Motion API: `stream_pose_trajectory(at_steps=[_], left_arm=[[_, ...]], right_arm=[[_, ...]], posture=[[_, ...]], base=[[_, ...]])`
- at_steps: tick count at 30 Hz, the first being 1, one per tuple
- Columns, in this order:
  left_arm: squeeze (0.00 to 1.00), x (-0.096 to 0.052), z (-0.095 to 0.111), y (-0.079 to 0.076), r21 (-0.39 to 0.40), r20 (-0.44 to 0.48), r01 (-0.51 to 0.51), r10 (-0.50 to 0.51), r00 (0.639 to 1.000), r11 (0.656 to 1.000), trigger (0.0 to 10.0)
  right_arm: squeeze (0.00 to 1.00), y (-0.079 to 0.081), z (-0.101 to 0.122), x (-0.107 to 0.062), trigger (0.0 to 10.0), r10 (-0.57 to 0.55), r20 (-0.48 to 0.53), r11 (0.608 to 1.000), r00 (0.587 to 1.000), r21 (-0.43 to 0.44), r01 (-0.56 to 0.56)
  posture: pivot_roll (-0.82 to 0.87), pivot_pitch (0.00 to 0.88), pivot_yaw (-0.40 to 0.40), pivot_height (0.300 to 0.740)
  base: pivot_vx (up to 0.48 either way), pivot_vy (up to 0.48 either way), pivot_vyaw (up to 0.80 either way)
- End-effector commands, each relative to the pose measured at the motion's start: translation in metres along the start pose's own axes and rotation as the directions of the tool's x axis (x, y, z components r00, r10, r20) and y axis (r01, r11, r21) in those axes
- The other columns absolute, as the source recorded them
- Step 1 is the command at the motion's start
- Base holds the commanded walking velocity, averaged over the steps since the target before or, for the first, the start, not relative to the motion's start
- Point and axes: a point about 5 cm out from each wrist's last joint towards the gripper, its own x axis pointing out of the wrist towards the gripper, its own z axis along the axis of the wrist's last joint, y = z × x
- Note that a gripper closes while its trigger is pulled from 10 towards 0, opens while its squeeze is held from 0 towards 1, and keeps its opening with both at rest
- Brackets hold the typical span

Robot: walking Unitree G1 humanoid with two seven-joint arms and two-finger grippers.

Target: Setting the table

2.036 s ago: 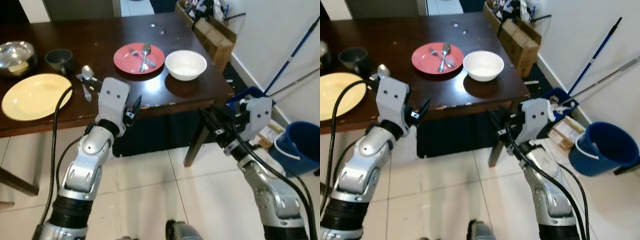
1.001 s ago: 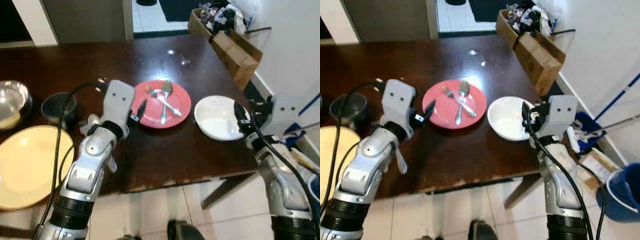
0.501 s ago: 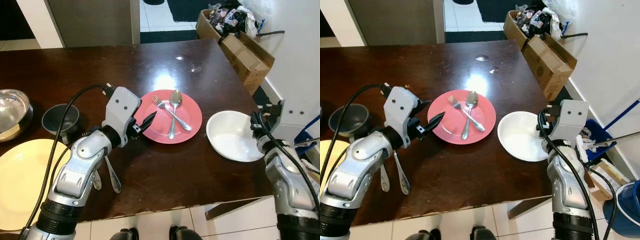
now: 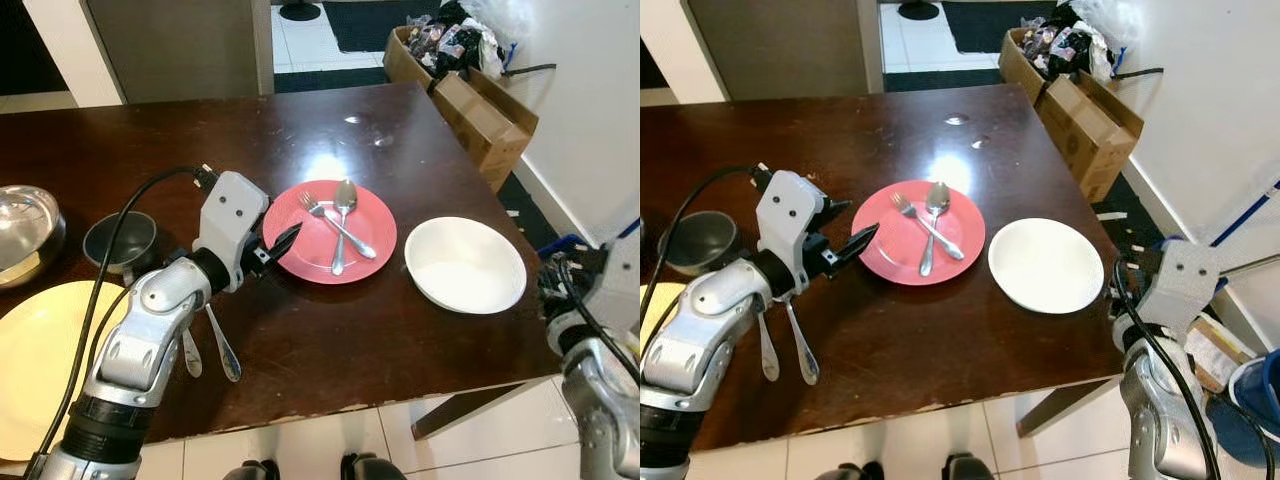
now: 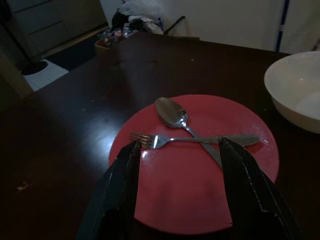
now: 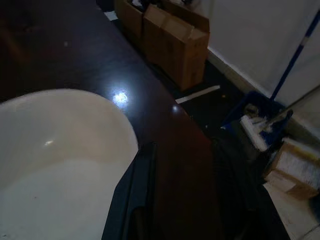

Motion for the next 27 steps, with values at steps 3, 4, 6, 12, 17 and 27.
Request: stream_pose_trajectory(at_steps=[3, 4, 6, 12, 17, 27], left_arm=[[0.00, 0.001, -0.002, 0.000, -0.002, -0.001, 0.009, -0.009, 1.000, 1.000, 10.0], [0.00, 0.001, -0.002, 0.000, -0.003, 0.000, 0.004, -0.004, 1.000, 1.000, 10.0], [0.00, 0.001, -0.002, 0.001, -0.005, 0.000, 0.001, -0.001, 1.000, 1.000, 10.0], [0.00, 0.001, -0.002, 0.001, -0.009, 0.001, -0.011, 0.011, 1.000, 1.000, 10.0], [0.00, 0.001, -0.003, -0.002, -0.010, -0.002, -0.007, 0.007, 1.000, 1.000, 10.0], [0.00, 0.002, -0.002, -0.001, -0.008, -0.002, -0.018, 0.018, 1.000, 1.000, 10.0]], right_arm=[[0.00, 0.001, -0.010, 0.002, 10.0, 0.049, -0.068, 0.986, 0.997, 0.162, -0.037], [0.00, 0.003, -0.012, 0.006, 10.0, 0.080, -0.079, 0.978, 0.994, 0.199, -0.063], [0.00, 0.004, -0.014, 0.007, 10.0, 0.100, -0.086, 0.972, 0.991, 0.220, -0.079], [0.00, 0.016, -0.020, 0.013, 10.0, 0.229, -0.117, 0.943, 0.966, 0.274, -0.190], [0.00, 0.016, -0.027, 0.016, 10.0, 0.200, -0.158, 0.939, 0.967, 0.312, -0.143], [0.00, 0.021, -0.051, 0.017, 10.0, 0.233, -0.229, 0.900, 0.945, 0.419, -0.121]], posture=[[-0.16, 0.097, 0.080, 0.740], [-0.16, 0.097, 0.080, 0.740], [-0.16, 0.097, 0.080, 0.740], [-0.15, 0.094, 0.071, 0.740], [-0.15, 0.093, 0.073, 0.740], [-0.14, 0.096, 0.078, 0.740]], base=[[0.000, 0.000, 0.00], [0.000, 0.000, 0.00], [0.000, 0.000, 0.00], [0.000, 0.000, 0.00], [0.000, 0.000, 0.00], [0.000, 0.000, 0.00]])
